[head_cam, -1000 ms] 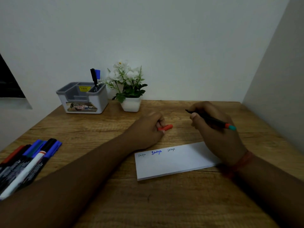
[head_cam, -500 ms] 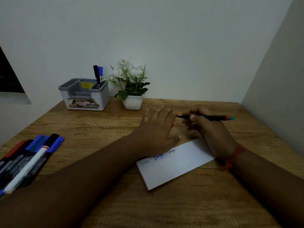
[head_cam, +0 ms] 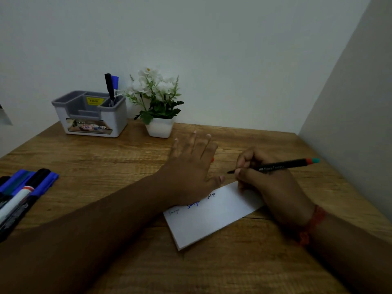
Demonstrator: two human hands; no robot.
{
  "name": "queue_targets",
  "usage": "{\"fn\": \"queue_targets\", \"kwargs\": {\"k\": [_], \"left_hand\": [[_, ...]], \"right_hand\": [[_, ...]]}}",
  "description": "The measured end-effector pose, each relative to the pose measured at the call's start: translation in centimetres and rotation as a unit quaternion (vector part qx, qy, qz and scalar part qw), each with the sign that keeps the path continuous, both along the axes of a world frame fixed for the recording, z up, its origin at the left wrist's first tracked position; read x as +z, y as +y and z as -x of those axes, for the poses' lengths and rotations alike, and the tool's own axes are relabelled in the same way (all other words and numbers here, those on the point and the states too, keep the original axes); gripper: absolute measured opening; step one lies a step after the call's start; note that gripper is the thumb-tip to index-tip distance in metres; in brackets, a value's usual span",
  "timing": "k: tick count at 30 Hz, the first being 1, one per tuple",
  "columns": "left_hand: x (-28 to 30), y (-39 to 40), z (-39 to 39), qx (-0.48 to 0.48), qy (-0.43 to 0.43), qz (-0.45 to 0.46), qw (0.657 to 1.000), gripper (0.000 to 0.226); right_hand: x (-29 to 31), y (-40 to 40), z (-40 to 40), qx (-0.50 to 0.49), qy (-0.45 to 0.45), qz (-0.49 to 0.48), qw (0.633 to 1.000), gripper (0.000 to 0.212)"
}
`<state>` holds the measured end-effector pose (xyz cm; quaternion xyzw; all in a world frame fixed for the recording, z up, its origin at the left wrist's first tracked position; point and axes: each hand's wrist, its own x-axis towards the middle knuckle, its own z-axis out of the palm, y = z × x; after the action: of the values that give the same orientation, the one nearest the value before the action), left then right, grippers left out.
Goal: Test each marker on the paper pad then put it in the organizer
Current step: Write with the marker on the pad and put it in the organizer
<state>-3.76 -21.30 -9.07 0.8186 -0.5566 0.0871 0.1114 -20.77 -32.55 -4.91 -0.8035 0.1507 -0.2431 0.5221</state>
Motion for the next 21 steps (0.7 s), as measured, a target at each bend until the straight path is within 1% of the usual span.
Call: {"fn": "queue_targets", "kwargs": {"k": [3, 6, 9, 11, 15, 21], "left_hand": [[-0.09, -0.13, -0.18, 0.008, 0.020, -0.013, 1.000, 0.084], [-0.31, -0.23, -0.35, 0.010, 0.019, -0.019, 1.000, 0.081], [-0.58, -0.35, -0.61, 0.016, 0.001, -0.018, 1.000, 0.081], [-0.68, -0.46, -0.65, 0.020, -0.003, -0.023, 1.000, 0.081], [-0.66, -0.57, -0.56, 0.027, -0.011, -0.032, 0.999, 0.082], [-0.60, -0.51, -0.48, 0.026, -0.022, -0.033, 0.999, 0.080]], "right_hand": [[-0.19, 0.10, 0.44, 0.028, 0.023, 0.031, 0.999, 0.005], [-0.07, -0.02, 0.61, 0.046, 0.047, 0.054, 0.996, 0.011], [-0.05, 0.08, 0.59, 0.064, 0.060, 0.034, 0.996, 0.015], [-0.17, 0.07, 0.53, 0.055, 0.060, 0.038, 0.996, 0.016], [-0.43, 0.14, 0.26, 0.015, 0.068, 0.085, 0.994, 0.014], [-0.51, 0.11, 0.08, 0.015, 0.083, 0.075, 0.994, 0.010]]}}
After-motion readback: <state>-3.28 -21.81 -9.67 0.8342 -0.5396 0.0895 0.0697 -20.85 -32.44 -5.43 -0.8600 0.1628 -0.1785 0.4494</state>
